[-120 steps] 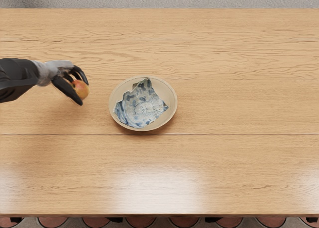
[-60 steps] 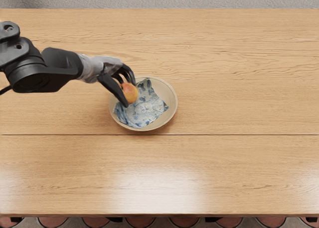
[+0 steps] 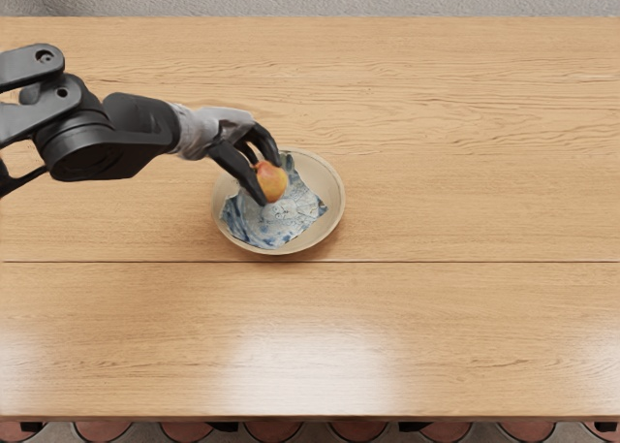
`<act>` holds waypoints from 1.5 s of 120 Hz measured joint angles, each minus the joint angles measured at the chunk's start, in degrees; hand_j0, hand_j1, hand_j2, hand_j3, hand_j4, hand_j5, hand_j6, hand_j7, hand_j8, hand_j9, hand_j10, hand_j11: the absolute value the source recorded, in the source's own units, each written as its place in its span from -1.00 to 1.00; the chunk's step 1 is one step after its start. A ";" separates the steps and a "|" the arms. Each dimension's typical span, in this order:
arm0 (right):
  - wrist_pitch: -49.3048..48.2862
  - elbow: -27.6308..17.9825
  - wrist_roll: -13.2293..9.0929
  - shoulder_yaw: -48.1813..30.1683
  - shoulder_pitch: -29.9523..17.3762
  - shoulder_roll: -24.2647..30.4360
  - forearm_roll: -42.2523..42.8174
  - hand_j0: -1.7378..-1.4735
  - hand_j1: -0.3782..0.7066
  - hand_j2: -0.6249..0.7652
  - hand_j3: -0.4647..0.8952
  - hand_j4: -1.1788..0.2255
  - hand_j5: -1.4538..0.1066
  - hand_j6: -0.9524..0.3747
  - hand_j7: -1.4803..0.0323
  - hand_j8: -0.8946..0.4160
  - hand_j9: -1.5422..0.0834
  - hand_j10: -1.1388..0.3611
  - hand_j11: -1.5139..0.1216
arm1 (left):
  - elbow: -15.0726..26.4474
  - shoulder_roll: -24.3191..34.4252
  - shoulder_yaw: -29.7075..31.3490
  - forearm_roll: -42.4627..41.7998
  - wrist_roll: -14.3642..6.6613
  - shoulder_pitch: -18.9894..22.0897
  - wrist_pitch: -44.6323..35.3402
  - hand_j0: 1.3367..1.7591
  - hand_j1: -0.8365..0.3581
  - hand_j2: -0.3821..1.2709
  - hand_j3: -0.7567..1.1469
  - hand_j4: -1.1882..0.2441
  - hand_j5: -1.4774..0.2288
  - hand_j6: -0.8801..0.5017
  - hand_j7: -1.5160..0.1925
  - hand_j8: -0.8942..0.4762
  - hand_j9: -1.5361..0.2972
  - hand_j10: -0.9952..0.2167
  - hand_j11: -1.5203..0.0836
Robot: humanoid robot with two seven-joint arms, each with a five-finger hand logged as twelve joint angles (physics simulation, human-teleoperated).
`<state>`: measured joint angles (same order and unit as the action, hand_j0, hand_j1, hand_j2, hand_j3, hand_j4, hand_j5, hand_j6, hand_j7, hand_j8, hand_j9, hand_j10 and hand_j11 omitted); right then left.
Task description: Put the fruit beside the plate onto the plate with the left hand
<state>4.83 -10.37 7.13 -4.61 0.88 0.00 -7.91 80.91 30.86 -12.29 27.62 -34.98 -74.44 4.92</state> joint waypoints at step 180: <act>0.00 -0.19 -0.01 -0.08 0.00 0.00 -0.09 -0.40 -0.87 -0.11 -0.32 0.63 0.81 0.38 0.90 0.31 0.84 0.47 0.80 | -10.67 22.41 -32.78 -17.94 2.72 28.35 30.09 0.52 0.48 -0.48 -0.20 0.31 0.35 -0.09 0.39 -0.06 0.32 0.23 0.49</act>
<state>4.83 -10.56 7.12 -4.68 0.88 0.00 -7.99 70.24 53.27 -45.07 9.68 -32.26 -46.10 35.01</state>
